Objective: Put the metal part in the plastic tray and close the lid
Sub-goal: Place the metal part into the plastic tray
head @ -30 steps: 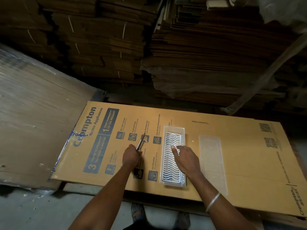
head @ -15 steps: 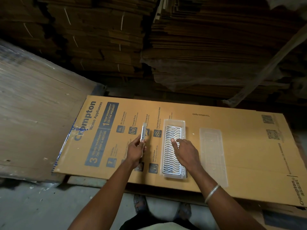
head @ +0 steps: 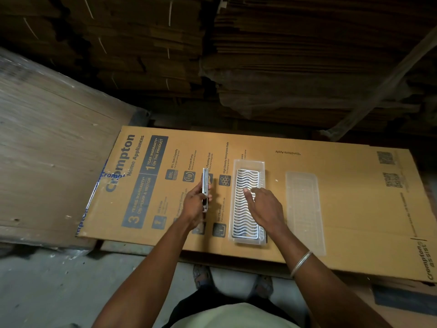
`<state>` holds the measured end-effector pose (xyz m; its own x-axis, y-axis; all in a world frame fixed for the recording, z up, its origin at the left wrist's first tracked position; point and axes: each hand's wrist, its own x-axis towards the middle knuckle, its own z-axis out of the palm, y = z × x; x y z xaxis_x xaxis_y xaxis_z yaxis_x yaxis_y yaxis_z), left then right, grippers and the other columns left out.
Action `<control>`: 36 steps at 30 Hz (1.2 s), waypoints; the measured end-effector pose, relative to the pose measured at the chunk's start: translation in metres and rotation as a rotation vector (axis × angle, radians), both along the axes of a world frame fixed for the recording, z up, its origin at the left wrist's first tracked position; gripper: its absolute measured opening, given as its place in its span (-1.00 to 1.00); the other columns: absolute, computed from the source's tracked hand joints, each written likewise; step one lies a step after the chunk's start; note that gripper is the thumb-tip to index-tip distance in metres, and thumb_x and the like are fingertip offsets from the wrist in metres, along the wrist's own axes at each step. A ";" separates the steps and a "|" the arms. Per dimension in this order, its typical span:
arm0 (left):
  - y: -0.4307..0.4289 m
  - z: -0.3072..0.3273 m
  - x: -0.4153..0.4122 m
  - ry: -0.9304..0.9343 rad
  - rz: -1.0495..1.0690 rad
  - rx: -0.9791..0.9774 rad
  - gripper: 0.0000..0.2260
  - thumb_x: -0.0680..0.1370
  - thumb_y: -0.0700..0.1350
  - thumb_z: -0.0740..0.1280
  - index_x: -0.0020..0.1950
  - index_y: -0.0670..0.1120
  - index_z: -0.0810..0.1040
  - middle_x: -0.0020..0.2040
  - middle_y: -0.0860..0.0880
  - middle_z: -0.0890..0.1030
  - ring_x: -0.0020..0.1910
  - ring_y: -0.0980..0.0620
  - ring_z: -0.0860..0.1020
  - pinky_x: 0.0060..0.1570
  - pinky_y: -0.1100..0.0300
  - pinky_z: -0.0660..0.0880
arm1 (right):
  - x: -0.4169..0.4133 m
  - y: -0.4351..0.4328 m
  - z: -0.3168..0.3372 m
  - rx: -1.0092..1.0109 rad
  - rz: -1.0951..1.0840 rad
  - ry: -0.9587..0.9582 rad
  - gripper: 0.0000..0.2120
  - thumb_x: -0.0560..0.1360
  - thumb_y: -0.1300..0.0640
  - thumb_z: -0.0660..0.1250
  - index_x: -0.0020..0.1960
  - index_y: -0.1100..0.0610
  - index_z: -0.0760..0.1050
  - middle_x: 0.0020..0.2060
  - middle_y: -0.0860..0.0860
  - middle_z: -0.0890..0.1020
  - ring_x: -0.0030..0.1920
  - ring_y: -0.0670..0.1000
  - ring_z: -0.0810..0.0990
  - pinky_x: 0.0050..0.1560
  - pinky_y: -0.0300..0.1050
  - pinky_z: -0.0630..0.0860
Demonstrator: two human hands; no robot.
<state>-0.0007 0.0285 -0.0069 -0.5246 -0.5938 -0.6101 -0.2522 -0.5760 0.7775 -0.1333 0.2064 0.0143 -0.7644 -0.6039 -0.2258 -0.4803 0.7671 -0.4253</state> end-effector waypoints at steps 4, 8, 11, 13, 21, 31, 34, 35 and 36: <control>0.008 0.005 -0.007 -0.028 -0.030 -0.049 -0.80 0.69 -0.23 0.17 0.11 -0.16 0.59 -0.13 -0.05 0.66 -0.28 0.00 0.51 -0.23 0.15 0.42 | -0.005 0.001 0.001 -0.019 -0.022 0.000 -0.36 0.65 -0.31 -0.07 0.21 0.10 0.60 0.13 0.05 0.67 0.21 0.10 0.57 0.08 0.03 0.55; 0.023 0.018 -0.023 -0.088 -0.178 -0.165 -0.78 0.70 -0.09 0.21 -0.03 -0.18 0.53 -0.28 -0.08 0.57 -0.29 -0.01 0.50 -0.24 0.13 0.38 | -0.013 0.008 0.000 -0.028 -0.061 0.007 -0.34 0.64 -0.33 -0.10 0.22 0.08 0.61 0.13 0.05 0.67 0.20 0.09 0.57 0.05 0.02 0.55; 0.035 0.024 -0.040 -0.197 -0.291 -0.363 -0.81 0.63 -0.11 0.34 -0.12 -0.17 0.63 -0.24 -0.05 0.61 -0.27 0.02 0.54 -0.19 0.16 0.46 | -0.021 0.018 0.000 -0.025 -0.105 0.003 -0.28 0.62 -0.36 -0.13 0.29 0.10 0.58 0.20 0.05 0.66 0.25 0.09 0.55 0.12 0.05 0.54; 0.043 0.025 -0.050 -0.273 -0.373 -0.507 -0.90 0.56 -0.15 0.41 -0.09 -0.15 0.68 -0.24 -0.02 0.64 -0.28 0.07 0.55 -0.20 0.21 0.47 | -0.026 0.024 0.001 -0.029 -0.126 0.008 -0.26 0.61 -0.37 -0.14 0.31 0.11 0.57 0.20 0.06 0.66 0.25 0.09 0.55 0.13 0.05 0.54; 0.080 0.015 -0.092 -0.589 -0.778 -0.828 -0.85 0.54 -0.25 0.33 0.00 -0.27 0.66 -0.06 -0.23 0.71 -0.04 -0.22 0.69 -0.06 -0.03 0.65 | -0.041 0.051 -0.002 -0.029 -0.224 0.014 -0.27 0.60 -0.35 -0.12 0.28 0.12 0.59 0.18 0.08 0.66 0.26 0.11 0.55 0.16 0.05 0.50; 0.103 0.000 -0.107 -0.656 -0.785 -0.907 -0.77 0.61 -0.34 0.20 0.22 -0.27 0.56 0.19 -0.23 0.64 0.18 -0.16 0.65 0.12 0.06 0.58 | -0.049 0.086 -0.017 0.009 -0.311 -0.016 -0.17 0.55 -0.40 -0.21 0.23 0.14 0.61 0.08 0.08 0.69 0.15 0.11 0.59 0.05 0.05 0.55; 0.105 -0.001 -0.106 -0.638 -0.769 -0.941 -0.74 0.62 -0.34 0.18 0.29 -0.27 0.51 0.26 -0.23 0.58 0.25 -0.14 0.60 0.19 0.09 0.54 | -0.048 0.089 -0.020 0.006 -0.317 -0.019 -0.13 0.53 -0.42 -0.24 0.22 0.14 0.62 0.07 0.09 0.69 0.13 0.12 0.61 0.02 0.04 0.56; 0.105 -0.002 -0.105 -0.627 -0.763 -0.960 -0.73 0.63 -0.34 0.17 0.31 -0.27 0.50 0.27 -0.23 0.57 0.27 -0.13 0.58 0.22 0.11 0.53 | -0.048 0.090 -0.020 0.006 -0.317 -0.017 -0.13 0.53 -0.41 -0.23 0.23 0.14 0.62 0.07 0.09 0.69 0.13 0.12 0.61 0.02 0.04 0.56; 0.105 -0.003 -0.104 -0.615 -0.752 -0.969 -0.72 0.63 -0.34 0.17 0.33 -0.27 0.49 0.29 -0.22 0.56 0.29 -0.12 0.57 0.24 0.12 0.51 | -0.048 0.091 -0.021 0.009 -0.316 -0.015 -0.14 0.54 -0.41 -0.22 0.23 0.14 0.62 0.07 0.09 0.69 0.13 0.12 0.61 0.03 0.04 0.57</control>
